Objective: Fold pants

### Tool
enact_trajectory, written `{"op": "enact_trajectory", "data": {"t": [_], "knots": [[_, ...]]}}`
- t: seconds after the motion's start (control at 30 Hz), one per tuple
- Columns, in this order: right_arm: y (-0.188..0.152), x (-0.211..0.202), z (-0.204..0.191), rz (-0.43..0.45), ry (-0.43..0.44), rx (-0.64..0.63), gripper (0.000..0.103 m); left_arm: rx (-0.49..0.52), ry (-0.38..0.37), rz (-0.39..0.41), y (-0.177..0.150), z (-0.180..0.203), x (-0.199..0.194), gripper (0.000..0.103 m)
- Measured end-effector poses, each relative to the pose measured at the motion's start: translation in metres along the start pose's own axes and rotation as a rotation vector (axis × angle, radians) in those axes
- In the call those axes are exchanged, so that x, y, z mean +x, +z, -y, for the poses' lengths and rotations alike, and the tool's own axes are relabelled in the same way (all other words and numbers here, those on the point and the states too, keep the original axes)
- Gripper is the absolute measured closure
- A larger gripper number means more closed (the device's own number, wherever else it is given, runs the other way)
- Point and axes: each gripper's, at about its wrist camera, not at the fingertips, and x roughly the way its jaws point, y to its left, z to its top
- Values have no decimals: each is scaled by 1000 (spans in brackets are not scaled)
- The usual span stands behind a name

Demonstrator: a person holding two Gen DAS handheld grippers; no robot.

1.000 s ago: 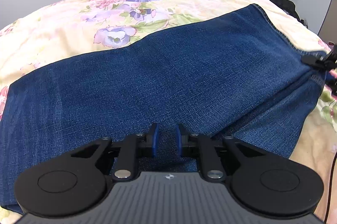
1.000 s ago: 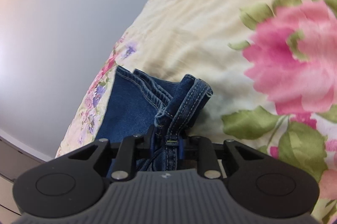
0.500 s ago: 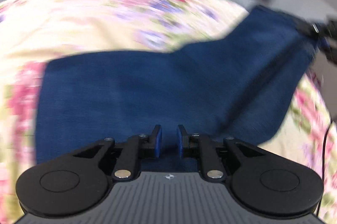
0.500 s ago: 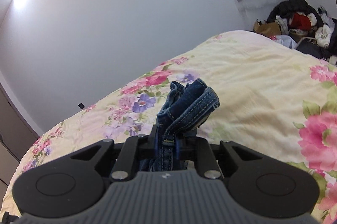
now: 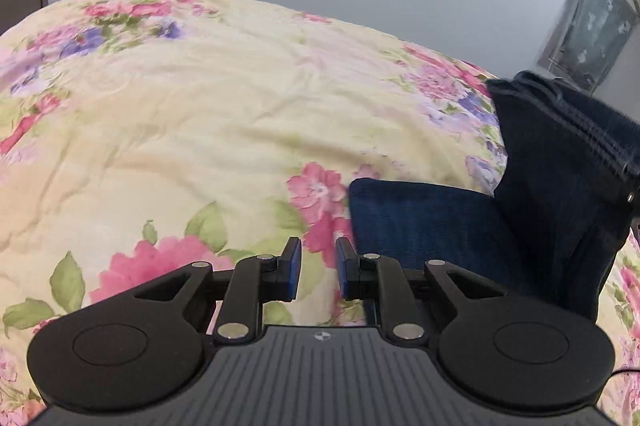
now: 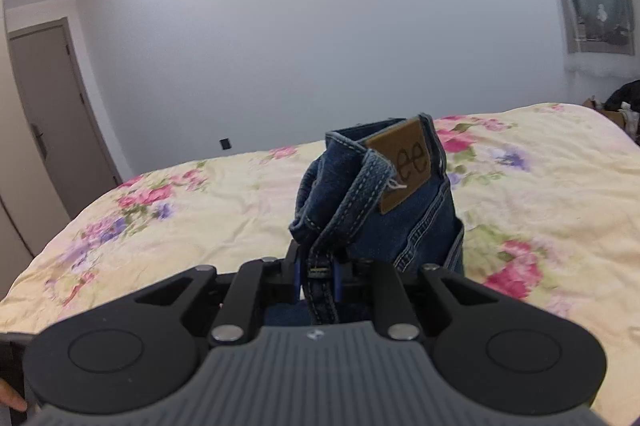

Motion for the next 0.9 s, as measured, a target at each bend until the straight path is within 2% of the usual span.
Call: {"op": "enact_trajectory", "data": {"t": [0.13, 0.2, 0.3, 0.37, 0.5, 0.63, 0.67, 0.8, 0.9], "knots": [[-60, 38, -42, -170, 75, -35, 93, -57, -26, -47, -9, -26, 6, 83], [-91, 54, -54, -257, 78, -69, 93, -76, -62, -61, -13, -34, 3, 83], [-115, 66, -61, -314, 76, -111, 92, -96, -124, -69, -15, -39, 0, 78], [-117, 76, -59, -369, 87, -136, 92, -116, -160, -69, -13, -40, 0, 73], [-115, 83, -60, -440, 97, -159, 89, -199, -233, -87, -8, -42, 3, 72], [-107, 79, -64, -503, 165, -156, 64, -267, -293, -98, -6, -40, 5, 66], [-106, 75, -66, -514, 185, -155, 62, -271, -299, -101, -5, -39, 7, 66], [-86, 59, -67, -524, 228, -175, 63, -288, -332, -106, 2, -31, 20, 66], [-59, 48, -56, -474, 236, -166, 63, -368, -389, -102, 10, -29, 38, 65]]}}
